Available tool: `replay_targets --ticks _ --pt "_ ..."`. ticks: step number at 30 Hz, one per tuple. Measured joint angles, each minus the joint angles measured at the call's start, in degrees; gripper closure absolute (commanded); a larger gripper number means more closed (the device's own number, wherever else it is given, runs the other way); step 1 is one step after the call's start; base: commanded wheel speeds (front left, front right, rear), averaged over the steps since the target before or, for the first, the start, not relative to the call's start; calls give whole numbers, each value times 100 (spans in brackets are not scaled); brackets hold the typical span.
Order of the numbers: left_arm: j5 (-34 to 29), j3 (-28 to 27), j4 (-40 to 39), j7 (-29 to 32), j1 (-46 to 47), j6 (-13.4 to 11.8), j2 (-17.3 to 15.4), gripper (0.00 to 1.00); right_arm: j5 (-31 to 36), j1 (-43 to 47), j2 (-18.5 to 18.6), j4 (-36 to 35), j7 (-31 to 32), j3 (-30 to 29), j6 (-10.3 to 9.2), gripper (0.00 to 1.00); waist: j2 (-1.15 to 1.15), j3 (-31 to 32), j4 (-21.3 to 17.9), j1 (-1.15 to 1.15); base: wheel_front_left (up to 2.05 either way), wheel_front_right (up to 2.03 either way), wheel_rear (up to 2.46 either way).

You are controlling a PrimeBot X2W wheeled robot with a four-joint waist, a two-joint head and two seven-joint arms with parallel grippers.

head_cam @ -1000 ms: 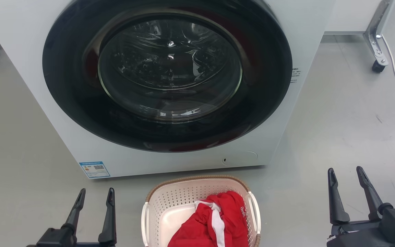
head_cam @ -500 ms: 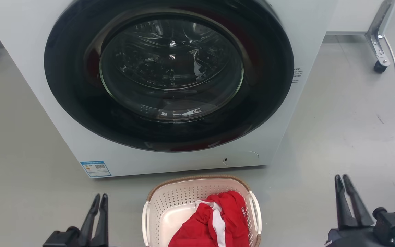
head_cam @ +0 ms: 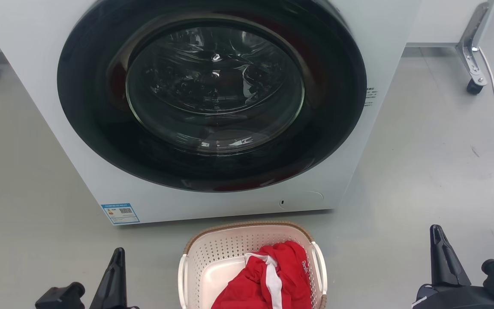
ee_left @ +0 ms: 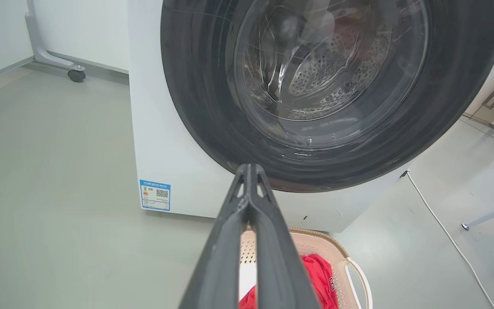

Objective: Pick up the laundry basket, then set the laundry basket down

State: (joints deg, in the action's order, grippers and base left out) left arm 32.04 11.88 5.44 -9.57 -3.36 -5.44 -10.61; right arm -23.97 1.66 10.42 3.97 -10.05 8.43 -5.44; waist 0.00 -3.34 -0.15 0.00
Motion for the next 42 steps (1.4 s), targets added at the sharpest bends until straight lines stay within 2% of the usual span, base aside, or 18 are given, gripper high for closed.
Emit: replay_targets --ticks 42 --pt "2947 -858 565 827 333 604 397 100 -3418 -343 -398 648 859 -811 599 100 0 162 7 0 0 0 0"
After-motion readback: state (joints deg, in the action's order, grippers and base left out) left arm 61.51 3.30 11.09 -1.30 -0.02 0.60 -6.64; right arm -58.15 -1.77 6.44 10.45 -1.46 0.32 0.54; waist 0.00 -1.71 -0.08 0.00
